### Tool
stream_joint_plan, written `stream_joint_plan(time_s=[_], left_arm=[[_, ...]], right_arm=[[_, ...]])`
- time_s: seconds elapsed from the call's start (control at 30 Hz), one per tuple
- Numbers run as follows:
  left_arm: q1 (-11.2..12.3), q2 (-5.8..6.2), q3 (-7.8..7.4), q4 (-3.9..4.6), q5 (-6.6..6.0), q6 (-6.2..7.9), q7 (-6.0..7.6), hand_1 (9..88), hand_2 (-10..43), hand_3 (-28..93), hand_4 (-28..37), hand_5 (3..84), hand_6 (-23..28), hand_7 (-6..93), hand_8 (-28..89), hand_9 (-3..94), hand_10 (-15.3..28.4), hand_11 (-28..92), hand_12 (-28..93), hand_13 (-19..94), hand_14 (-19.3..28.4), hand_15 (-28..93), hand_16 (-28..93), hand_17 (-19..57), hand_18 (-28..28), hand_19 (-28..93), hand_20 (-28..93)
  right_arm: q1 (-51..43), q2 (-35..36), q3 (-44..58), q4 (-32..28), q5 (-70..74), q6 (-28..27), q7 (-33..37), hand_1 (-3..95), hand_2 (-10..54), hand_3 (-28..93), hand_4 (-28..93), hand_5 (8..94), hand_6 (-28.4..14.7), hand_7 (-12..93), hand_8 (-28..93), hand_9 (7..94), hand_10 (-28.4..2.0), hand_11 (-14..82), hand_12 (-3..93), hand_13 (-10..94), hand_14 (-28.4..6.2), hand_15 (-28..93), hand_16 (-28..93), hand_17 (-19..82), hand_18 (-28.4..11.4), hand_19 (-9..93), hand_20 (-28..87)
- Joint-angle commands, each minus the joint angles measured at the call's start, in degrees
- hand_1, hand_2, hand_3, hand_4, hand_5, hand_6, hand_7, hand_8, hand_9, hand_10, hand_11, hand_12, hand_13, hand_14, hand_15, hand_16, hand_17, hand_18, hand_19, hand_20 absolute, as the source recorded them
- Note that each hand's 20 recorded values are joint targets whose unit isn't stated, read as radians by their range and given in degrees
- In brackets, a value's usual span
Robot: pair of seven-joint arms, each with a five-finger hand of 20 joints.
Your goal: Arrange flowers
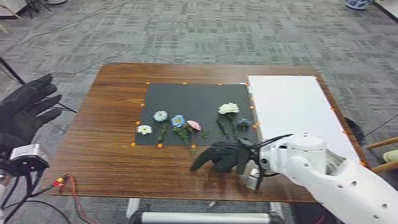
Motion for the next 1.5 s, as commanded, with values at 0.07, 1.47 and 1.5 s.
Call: stream_joint_plan(time_s=[0.07, 1.47, 1.5], left_arm=[[0.7, -0.48, -0.32, -0.58, -0.07, 0.66, 0.1, 23.6, -1.3, 68, -28.3, 19.9, 1.4, 20.4, -10, 15.6, 8.9, 18, 19, 5, 12.2, 41, -5, -12.9, 17.8, 37, 11], [-0.2, -0.35, 0.38, -0.17, -0.05, 0.34, -0.43, 23.6, -1.2, 68, -28.3, 19.9, 1.4, 20.3, -10, 15.7, 8.9, 19, 18, 5, 12.1, 41, -5, -13.1, 18.0, 37, 11], [-0.2, -0.36, 0.4, -0.21, -0.04, 0.47, -0.42, 23.6, -1.2, 68, -28.3, 19.9, 1.4, 20.3, -10, 15.7, 8.9, 19, 18, 5, 12.1, 41, -5, -13.1, 18.0, 37, 11]], right_arm=[[0.8, -1.8, 0.1, -0.3, -1.6, -0.3, 0.8, 26.9, 21.1, 93, -12, 42.3, 2.0, 16, -13, 85.4, -11.3, 55.9, 31.1, 83, -6.6, 82, 37, 57, -22.6, 93, 72], [6.1, -5.9, -2.7, 5.1, -1.9, 4.8, 6.0, 26.2, 17.5, 93, -16, 45.6, 2.9, 17, -14, 87.3, -11.0, 55.0, 30.9, 85, -6.3, 82, 37, 59, -22.6, 93, 73], [5.9, -5.9, -2.4, 5.0, -2.0, 4.8, 6.0, 26.2, 17.4, 93, -17, 45.6, 2.8, 17, -14, 87.3, -11.0, 55.0, 31.0, 85, -6.3, 82, 37, 59, -22.6, 93, 73]])
